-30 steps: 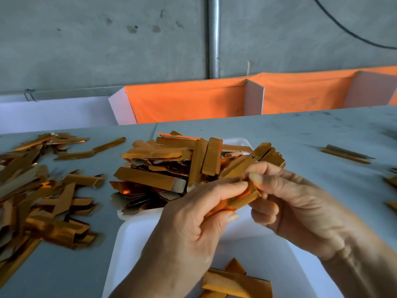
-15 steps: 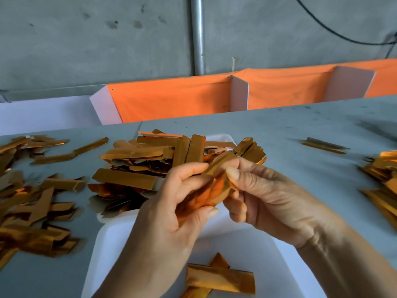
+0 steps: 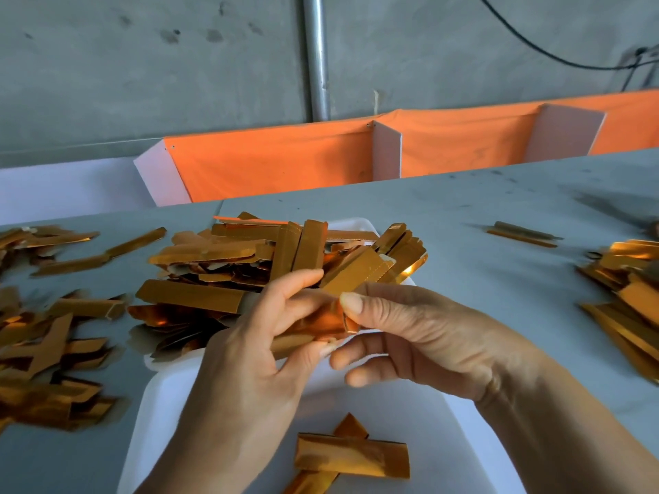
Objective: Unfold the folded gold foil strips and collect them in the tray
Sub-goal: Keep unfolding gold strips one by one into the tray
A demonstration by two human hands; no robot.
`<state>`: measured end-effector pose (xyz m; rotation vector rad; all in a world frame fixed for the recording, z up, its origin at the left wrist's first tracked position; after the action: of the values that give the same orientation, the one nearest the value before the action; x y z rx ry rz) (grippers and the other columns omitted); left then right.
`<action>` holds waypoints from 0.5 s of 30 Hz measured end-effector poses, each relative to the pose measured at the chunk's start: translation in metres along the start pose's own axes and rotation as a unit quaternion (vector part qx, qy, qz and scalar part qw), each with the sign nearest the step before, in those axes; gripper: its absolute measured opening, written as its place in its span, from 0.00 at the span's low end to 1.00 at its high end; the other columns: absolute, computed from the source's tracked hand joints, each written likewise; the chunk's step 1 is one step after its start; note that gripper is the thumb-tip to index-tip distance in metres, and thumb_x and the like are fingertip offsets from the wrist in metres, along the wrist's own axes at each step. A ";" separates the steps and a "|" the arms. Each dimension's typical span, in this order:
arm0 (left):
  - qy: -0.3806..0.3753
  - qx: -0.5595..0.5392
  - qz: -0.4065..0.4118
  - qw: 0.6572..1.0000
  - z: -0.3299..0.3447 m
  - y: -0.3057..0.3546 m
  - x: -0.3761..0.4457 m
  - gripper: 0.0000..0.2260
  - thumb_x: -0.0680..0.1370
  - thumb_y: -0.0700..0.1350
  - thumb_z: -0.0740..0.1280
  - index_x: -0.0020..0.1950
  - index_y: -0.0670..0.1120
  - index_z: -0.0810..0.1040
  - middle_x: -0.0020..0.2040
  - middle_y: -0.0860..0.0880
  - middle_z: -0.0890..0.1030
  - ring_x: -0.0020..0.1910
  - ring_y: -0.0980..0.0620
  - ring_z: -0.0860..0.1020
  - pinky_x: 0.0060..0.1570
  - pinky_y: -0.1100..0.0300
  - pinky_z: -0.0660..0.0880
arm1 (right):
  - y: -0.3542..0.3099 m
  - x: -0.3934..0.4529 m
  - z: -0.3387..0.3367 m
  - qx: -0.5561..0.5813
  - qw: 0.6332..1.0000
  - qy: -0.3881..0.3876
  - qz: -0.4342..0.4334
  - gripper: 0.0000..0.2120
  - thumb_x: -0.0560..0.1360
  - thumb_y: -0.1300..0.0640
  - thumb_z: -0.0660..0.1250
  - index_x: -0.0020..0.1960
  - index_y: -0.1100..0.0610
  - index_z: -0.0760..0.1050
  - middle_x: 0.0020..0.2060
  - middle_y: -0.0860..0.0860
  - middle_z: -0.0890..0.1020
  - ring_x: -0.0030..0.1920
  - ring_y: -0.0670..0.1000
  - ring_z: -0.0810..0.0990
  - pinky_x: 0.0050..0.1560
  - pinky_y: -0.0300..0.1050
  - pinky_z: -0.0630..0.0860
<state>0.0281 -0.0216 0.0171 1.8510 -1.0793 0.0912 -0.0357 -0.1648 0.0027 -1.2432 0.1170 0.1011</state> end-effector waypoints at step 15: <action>-0.020 0.019 0.075 0.997 0.003 0.012 0.001 0.35 0.75 0.35 0.66 0.72 0.67 0.59 0.63 0.72 0.71 0.64 0.72 0.67 0.59 0.80 0.60 | -0.005 0.005 0.007 0.074 0.995 -0.042 -0.043 0.13 0.68 0.58 0.71 0.50 0.65 0.79 0.50 0.64 0.82 0.56 0.60 0.81 0.57 0.49 0.79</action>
<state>0.0190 -0.0266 0.0246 1.8109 -1.2516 0.1638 -0.0296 -0.1594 0.0088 -1.0928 -0.0014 0.0692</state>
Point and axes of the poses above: each hand's wrist, its own x-axis towards the middle knuckle, its own z-axis out of the palm, y = z × x, the point moved 4 cm from there along x, towards the middle knuckle
